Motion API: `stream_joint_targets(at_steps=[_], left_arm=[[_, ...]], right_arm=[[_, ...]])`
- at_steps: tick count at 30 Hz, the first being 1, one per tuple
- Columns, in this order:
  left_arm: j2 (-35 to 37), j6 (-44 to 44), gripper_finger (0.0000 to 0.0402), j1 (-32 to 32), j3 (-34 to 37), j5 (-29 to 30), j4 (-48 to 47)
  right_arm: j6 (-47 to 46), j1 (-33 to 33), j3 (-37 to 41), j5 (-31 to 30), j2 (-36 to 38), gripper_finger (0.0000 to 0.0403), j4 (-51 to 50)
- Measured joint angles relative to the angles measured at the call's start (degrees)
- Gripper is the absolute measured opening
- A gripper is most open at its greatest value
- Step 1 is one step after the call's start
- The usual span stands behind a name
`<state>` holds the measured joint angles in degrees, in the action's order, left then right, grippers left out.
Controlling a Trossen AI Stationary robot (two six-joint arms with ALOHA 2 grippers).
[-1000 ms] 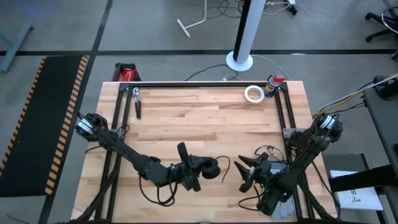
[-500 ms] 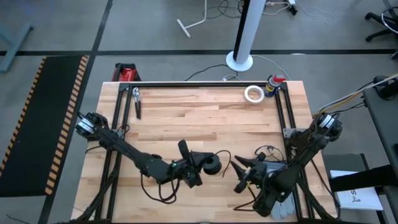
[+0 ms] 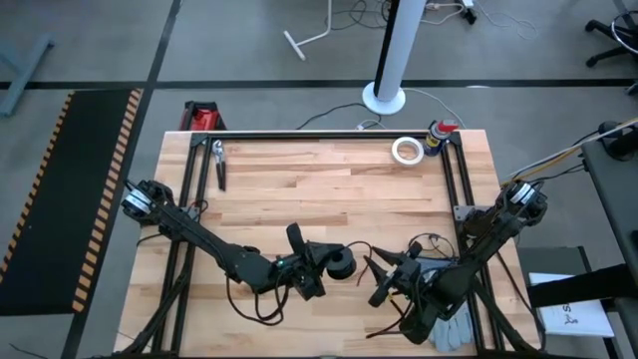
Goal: Coil cords
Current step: Coil the black wire into the spool
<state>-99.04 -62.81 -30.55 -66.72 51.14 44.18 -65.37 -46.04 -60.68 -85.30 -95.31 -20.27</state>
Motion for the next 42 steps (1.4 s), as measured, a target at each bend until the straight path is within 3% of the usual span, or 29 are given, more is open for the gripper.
stream_joint_targets(at_steps=[7, 13, 23, 27, 36, 42], left_arm=[[0.0, 0.02, 0.0, -0.29, -0.7, -0.78, -0.04], [0.0, 0.19, 0.0, -0.65, -1.09, -1.59, -0.02], [-0.44, 2.38, 0.0, -0.85, -1.09, -2.43, -1.38], [-0.61, 2.9, 0.0, -0.89, -1.07, 1.5, -6.26], [-0.63, 11.22, 0.0, 1.04, -1.05, 6.61, -17.88], [-0.63, 15.58, 0.0, 5.06, -1.05, 10.73, -18.92]], right_arm=[[1.89, 0.92, 0.2, -0.01, -0.02, 0.0103, -0.43], [4.44, 1.24, 0.32, -0.02, -0.02, 0.001, -0.44], [9.27, 2.21, 0.38, -1.73, 0.04, 0.0001, -0.52], [12.75, 2.02, 0.28, -4.54, 0.48, 0.0, -0.52], [20.45, 1.2, -2.72, -4.73, 0.81, 0.0, -0.4], [26.05, 0.55, -5.78, -0.23, 0.81, 0.0, -0.05]])
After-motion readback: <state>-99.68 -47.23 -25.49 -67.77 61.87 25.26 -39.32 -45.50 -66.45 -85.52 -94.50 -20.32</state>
